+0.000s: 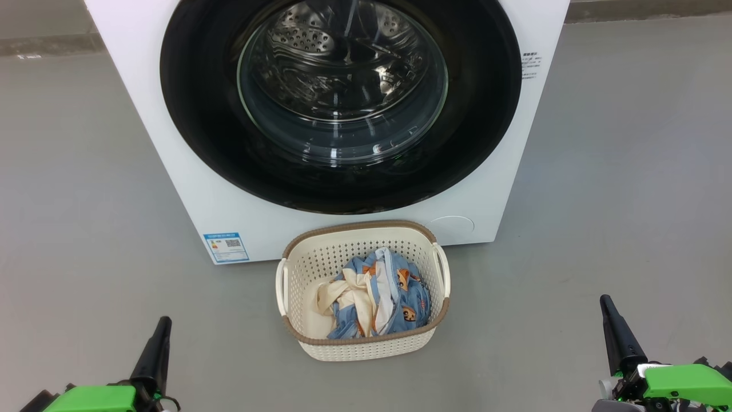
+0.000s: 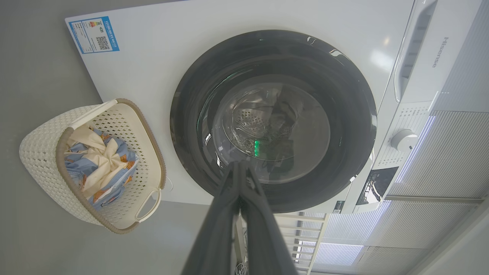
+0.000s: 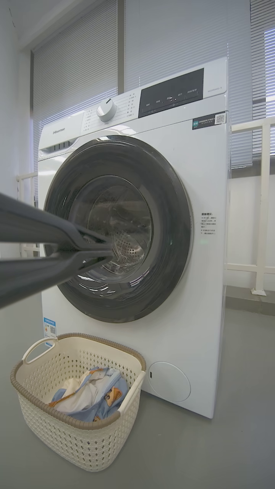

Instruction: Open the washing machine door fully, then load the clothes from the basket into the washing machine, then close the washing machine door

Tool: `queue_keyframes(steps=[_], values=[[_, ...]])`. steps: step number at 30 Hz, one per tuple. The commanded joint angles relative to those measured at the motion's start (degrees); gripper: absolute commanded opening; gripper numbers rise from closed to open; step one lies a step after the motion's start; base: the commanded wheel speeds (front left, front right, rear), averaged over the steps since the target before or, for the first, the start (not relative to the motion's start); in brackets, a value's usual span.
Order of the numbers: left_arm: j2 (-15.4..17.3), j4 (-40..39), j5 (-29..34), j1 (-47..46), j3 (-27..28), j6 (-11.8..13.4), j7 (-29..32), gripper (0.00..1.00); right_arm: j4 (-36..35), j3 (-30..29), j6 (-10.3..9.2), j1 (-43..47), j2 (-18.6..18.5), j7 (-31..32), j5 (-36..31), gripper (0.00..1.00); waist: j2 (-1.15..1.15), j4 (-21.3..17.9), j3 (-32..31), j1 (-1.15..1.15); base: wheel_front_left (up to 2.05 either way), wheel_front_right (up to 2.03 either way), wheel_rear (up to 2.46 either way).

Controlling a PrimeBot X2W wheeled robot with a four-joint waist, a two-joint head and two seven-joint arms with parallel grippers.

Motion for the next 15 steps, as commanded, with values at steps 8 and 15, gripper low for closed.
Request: queue_keyframes(steps=[8,15], values=[[0.71,-1.08,0.83,-1.31,1.97,-0.42,0.36,0.00,-1.39,1.56,0.09,-2.31,-0.25,0.42,0.64,0.00,0.00,0.00,0.00,0.00,0.00,0.00,0.00],[0.71,-1.08,0.82,-1.31,1.97,-0.42,0.36,0.00,-1.39,1.56,0.09,-2.31,-0.25,0.42,0.64,0.00,0.00,0.00,0.00,0.00,0.00,0.00,0.00]])
